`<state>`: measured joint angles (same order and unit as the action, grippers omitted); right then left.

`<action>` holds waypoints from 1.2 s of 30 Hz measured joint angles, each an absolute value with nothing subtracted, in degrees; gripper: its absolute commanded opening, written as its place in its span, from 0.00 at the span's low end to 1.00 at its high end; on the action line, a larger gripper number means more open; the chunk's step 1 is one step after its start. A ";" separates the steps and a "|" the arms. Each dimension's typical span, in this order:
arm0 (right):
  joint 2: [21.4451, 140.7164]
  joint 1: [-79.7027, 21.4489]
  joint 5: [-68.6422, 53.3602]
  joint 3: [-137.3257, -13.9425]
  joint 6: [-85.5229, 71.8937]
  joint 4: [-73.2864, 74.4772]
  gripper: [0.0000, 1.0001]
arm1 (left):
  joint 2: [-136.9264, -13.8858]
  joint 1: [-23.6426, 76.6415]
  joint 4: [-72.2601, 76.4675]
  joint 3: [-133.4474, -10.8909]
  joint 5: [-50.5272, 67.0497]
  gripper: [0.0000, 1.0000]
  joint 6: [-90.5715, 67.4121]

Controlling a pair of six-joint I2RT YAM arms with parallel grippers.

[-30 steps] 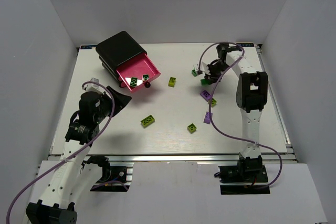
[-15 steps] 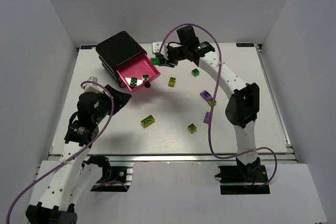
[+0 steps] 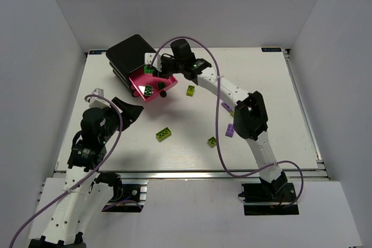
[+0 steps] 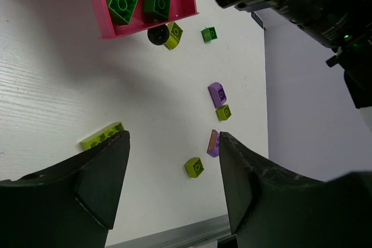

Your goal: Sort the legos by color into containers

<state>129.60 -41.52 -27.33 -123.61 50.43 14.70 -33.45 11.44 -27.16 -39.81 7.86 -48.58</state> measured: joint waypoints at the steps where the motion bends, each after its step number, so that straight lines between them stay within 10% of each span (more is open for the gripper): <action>1: 130.21 -41.87 -26.74 -123.61 50.26 13.96 0.53 | -33.28 11.44 -27.31 -39.81 7.86 0.73 -48.58; 14: 131.70 -42.35 -24.32 -123.83 45.98 12.25 0.68 | -36.03 11.42 -27.99 -40.25 8.21 0.74 -47.81; 18: 130.19 -39.72 -24.10 -123.87 39.07 13.45 0.59 | -35.88 11.42 -27.79 -40.25 8.23 0.74 -47.83; 23: 124.66 -32.53 -22.72 -122.23 31.83 16.97 0.25 | -35.18 11.42 -27.79 -40.23 8.29 0.74 -47.83; 31: 125.08 -21.96 -14.39 -124.01 22.20 29.39 0.81 | -35.53 11.44 -26.89 -39.79 9.13 0.74 -47.86; 36: 129.60 -19.90 -12.38 -123.96 19.40 35.22 0.84 | -36.69 11.44 -26.17 -39.79 9.76 0.74 -47.83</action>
